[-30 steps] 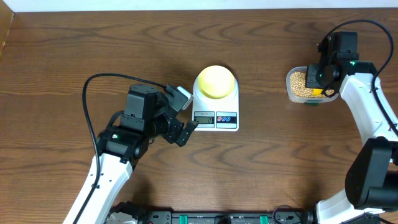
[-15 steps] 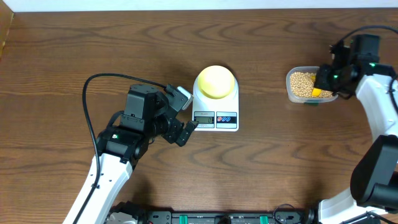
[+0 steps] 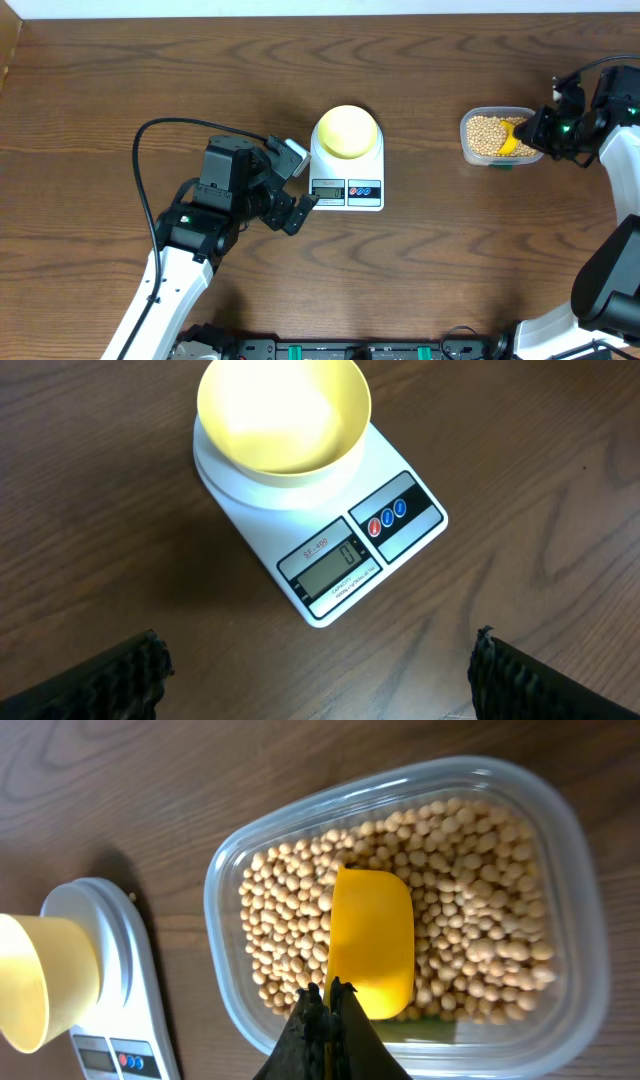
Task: Scoop item into bowl and weigh 50g on scale
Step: 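Drag the scoop through the soybeans and tilt it up to fill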
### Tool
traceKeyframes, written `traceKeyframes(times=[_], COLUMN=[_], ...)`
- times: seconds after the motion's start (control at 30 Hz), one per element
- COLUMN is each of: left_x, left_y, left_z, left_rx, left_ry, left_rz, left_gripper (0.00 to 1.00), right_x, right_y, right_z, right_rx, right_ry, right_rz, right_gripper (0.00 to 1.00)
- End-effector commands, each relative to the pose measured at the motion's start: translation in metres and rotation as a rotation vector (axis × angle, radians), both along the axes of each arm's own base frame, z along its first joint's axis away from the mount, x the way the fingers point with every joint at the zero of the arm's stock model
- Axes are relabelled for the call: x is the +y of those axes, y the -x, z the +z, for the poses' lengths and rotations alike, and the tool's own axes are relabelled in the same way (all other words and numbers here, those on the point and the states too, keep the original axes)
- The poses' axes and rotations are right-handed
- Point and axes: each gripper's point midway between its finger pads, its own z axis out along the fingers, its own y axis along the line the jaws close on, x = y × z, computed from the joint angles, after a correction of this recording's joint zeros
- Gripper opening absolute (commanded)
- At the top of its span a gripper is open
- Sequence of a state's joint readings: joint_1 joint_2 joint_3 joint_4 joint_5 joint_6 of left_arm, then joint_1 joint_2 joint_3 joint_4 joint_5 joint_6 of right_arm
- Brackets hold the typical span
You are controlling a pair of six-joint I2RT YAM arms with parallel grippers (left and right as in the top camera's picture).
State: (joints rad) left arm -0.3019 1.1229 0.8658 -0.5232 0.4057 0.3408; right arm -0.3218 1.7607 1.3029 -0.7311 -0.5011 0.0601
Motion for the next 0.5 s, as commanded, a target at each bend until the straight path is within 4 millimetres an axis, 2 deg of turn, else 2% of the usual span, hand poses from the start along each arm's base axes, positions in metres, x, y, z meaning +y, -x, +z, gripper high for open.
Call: traceKeyframes(times=[0.0,0.23,0.47], left_x=[0.0004,0.0005,0.0003], left_y=[-0.0008,-0.0008,-0.0007], left_z=[0.0036,0.0036,0.0036], left_rx=[-0.011,-0.011,-0.011], left_ry=[0.005,0.005,0.006], left_rz=[0.0,0.0,-0.001], left_gripper=[0.98,0.98,0.98], right_x=[0.0155,0.0187,0.0135], right_y=[0.0044,0.0079,0.0053], right_z=[-0.005,-0.013,-0.006], right_rx=[0.004,0.021,-0.01], right_ry=[-0.101,-0.134,-0.187], right_rz=[0.023,-0.003,-0.018], right_gripper=[0.01,0.01,0.01])
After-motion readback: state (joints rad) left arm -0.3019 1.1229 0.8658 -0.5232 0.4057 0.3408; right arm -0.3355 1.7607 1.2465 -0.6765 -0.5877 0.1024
